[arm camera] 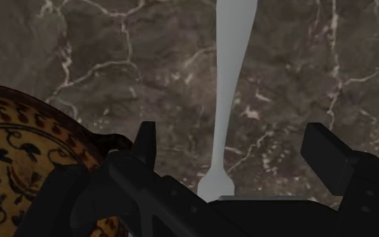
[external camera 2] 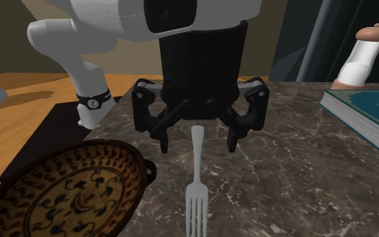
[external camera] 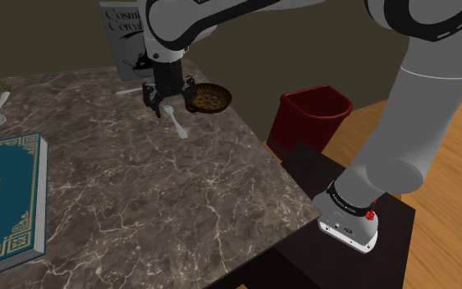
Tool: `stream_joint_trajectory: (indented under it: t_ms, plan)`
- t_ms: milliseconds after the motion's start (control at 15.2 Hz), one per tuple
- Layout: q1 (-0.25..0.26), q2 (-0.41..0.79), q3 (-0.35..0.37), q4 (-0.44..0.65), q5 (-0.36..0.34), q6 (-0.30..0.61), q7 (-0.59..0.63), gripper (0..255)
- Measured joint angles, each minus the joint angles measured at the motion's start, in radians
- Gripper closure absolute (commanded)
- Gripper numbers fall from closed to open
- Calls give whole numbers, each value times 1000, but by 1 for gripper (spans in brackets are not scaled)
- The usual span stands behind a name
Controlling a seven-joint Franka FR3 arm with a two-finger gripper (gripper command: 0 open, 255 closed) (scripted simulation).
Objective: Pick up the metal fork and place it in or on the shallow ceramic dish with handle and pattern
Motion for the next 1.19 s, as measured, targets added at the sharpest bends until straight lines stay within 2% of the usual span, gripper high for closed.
stream_joint_trajectory:
  t_ms: [264, 660, 726, 1188]
  plan:
    - [3, 12, 0, -39, -3, 51, 4, 0]
    - [4, 15, 0, -45, -4, 60, 5, 0]
    - [4, 15, 0, -45, -4, 60, 5, 255]
    - [4, 15, 0, -45, -4, 60, 5, 255]
